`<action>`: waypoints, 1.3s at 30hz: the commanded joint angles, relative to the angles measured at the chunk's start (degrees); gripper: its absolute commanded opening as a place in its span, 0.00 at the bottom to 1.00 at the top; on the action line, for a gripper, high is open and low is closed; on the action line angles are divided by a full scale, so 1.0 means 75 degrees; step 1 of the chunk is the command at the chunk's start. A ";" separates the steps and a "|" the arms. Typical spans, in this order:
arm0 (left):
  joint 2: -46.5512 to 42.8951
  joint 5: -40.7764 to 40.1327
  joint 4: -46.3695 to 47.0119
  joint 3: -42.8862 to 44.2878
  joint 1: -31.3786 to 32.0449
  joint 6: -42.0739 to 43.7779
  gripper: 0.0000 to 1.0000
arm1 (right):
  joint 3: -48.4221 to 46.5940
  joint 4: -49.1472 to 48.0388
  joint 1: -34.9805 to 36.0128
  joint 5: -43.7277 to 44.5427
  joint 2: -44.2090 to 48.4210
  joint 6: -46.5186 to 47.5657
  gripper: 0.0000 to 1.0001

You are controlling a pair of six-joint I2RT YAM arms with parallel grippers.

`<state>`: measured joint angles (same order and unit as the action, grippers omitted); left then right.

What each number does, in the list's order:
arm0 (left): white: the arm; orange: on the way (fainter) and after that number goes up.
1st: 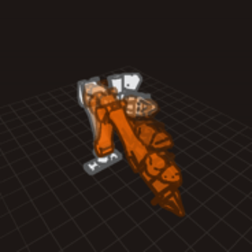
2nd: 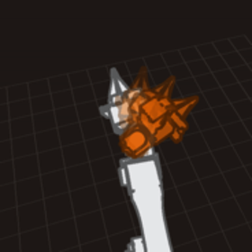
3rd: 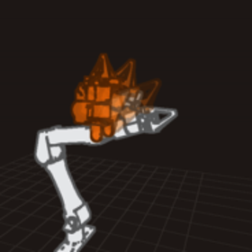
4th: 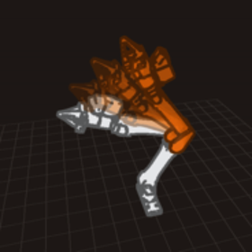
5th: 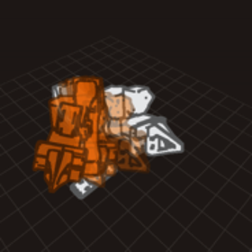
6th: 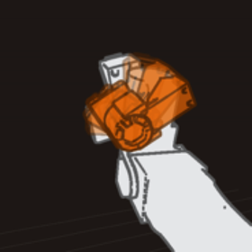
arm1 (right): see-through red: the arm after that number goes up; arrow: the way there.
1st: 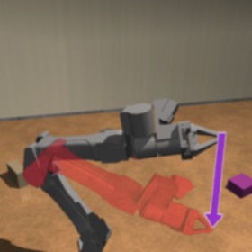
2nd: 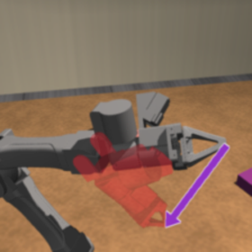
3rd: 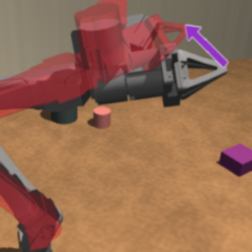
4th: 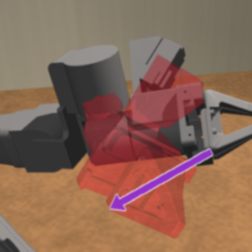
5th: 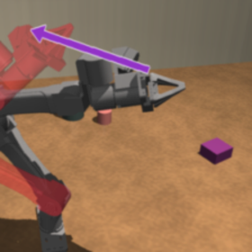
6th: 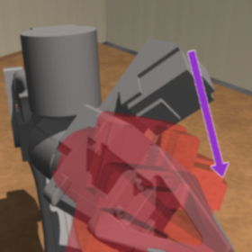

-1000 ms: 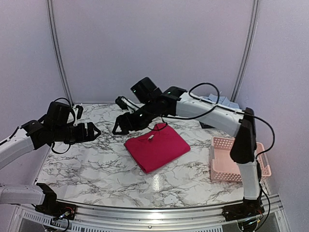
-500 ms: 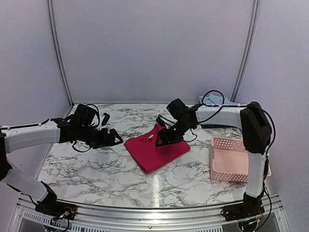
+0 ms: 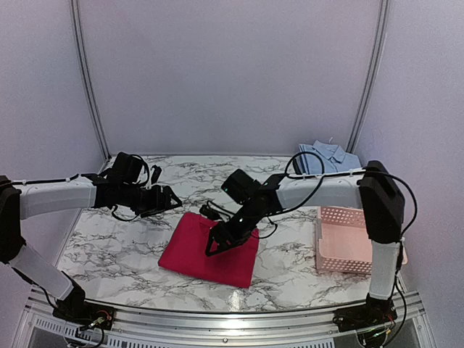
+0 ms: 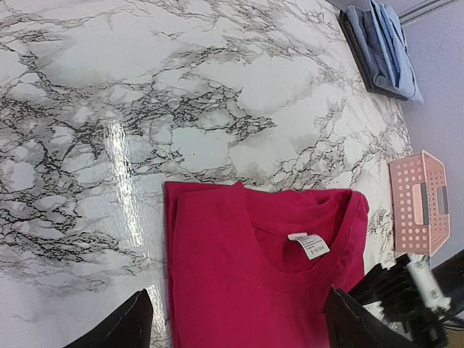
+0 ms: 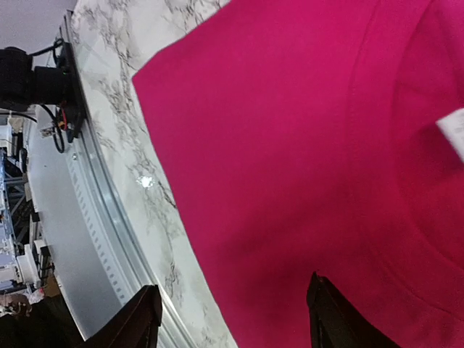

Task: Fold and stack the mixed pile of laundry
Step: Adjust the square-folded T-shirt at the center of the board.

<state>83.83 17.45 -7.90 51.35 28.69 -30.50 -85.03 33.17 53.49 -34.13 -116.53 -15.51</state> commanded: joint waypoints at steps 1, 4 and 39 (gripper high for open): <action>0.0053 -0.0088 0.0104 0.0069 -0.0016 0.0105 0.79 | 0.0225 -0.0083 -0.1348 -0.0053 0.1343 0.0183 0.63; 0.0216 -0.0047 0.0155 0.0152 -0.0010 0.0089 0.68 | 0.0314 0.0286 -0.2049 0.0584 0.1561 0.0794 0.57; 0.3095 0.0361 -0.0049 0.1959 -0.0045 0.0929 0.03 | -0.0053 0.1525 -0.2712 0.0764 0.0034 0.2156 0.00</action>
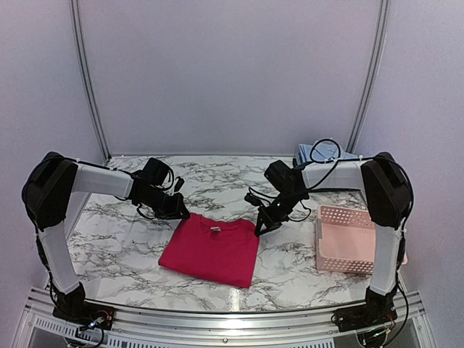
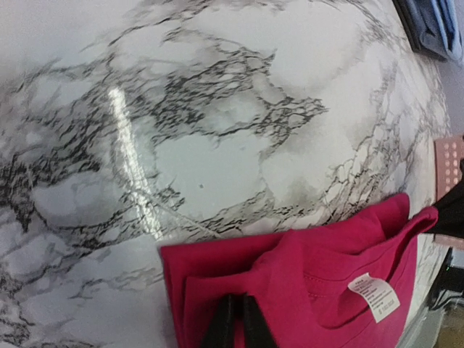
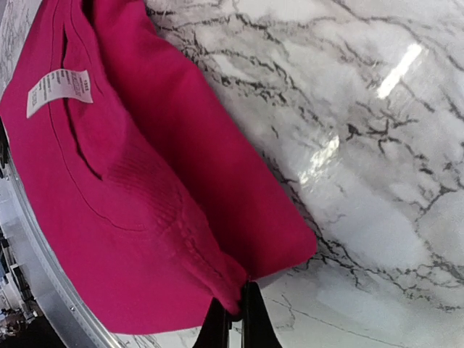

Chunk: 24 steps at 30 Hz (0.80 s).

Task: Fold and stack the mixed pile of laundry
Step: Adjust the square-folded T-shirt at the center of the board.

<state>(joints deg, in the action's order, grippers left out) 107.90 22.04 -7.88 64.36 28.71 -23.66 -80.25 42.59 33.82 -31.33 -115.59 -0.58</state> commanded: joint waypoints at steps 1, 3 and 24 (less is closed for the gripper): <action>-0.0180 -0.0319 -0.0053 0.0215 -0.0059 -0.0011 0.00 | -0.0796 0.0359 -0.0132 0.0483 -0.0085 0.0267 0.00; -0.0297 -0.0431 -0.0051 0.0197 -0.0077 -0.0021 0.00 | -0.0999 0.0548 -0.0250 0.0619 -0.0089 0.0335 0.00; -0.1829 -0.0792 -0.0016 -0.0359 -0.0144 0.0481 0.74 | -0.1073 -0.0281 -0.0440 0.0349 0.0875 -0.0972 0.49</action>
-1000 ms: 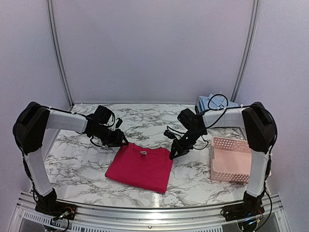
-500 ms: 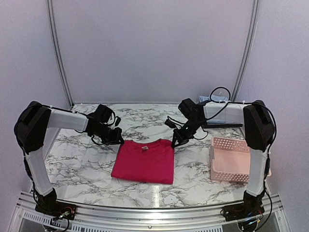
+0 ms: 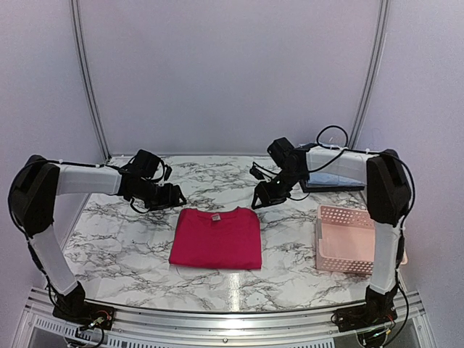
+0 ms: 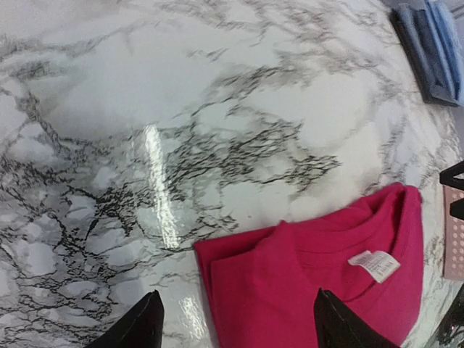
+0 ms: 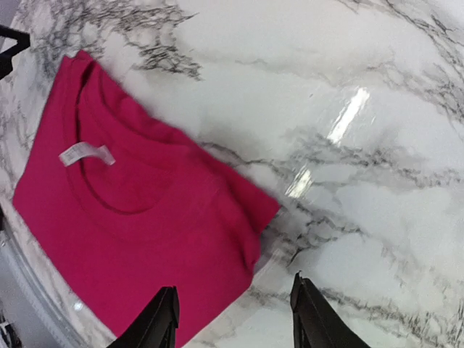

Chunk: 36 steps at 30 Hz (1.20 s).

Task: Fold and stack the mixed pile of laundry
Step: Adjust the square-folded T-shirt at the center of the board.

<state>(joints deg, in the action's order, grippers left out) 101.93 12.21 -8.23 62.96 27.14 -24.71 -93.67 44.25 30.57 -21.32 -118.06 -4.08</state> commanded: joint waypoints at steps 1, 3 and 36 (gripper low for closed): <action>-0.1155 0.0755 0.0031 -0.0262 0.0133 0.0672 0.73 | 0.1081 -0.0787 0.0086 -0.1371 0.1397 -0.0732 0.49; -0.1209 0.1180 0.0093 -0.0442 0.0345 0.0718 0.72 | 0.1660 -0.1384 0.0362 -0.2075 0.1621 -0.1143 0.48; -0.0434 -0.1583 -0.0622 0.1163 0.3237 0.4646 0.81 | 0.3546 -0.3159 -0.0642 -0.2724 0.2763 -0.3136 0.55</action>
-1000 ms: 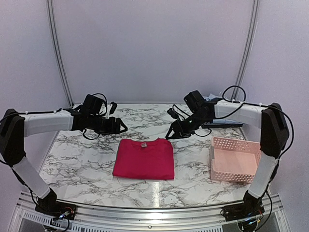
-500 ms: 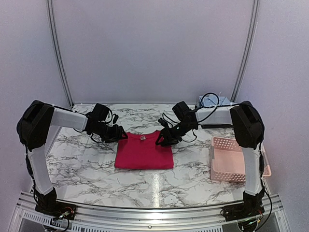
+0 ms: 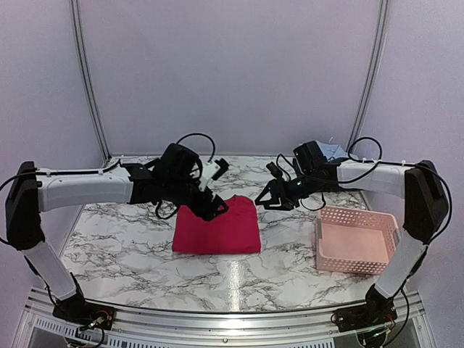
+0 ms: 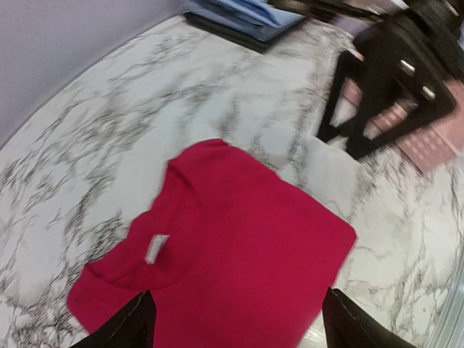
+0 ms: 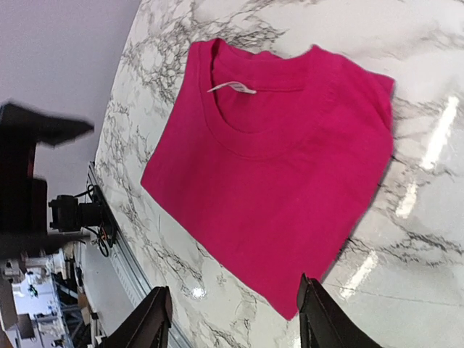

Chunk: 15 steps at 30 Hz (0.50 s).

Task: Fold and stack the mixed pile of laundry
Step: Adjust the square-folded T-shirt at the center of the board.

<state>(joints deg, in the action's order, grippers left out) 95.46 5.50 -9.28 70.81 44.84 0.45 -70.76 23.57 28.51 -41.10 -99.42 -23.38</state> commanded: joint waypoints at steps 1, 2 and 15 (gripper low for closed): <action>0.0588 -0.0694 -0.0469 0.0196 0.1118 0.1458 0.81 | 0.0625 -0.0445 -0.0403 -0.0132 0.0344 -0.0614 0.55; 0.0777 -0.0697 -0.0457 0.0257 0.1370 0.1668 0.80 | 0.0750 -0.0480 -0.0422 -0.0162 0.0403 -0.0662 0.55; 0.2820 -0.0926 0.0216 0.0920 0.2548 0.2999 0.65 | 0.2012 -0.1103 -0.0475 -0.0458 0.0583 -0.1475 0.56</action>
<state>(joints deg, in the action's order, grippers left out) 113.36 -0.54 -9.89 75.66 62.89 19.11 -56.01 18.39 25.21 -43.27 -96.62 -31.73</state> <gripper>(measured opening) 0.662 0.558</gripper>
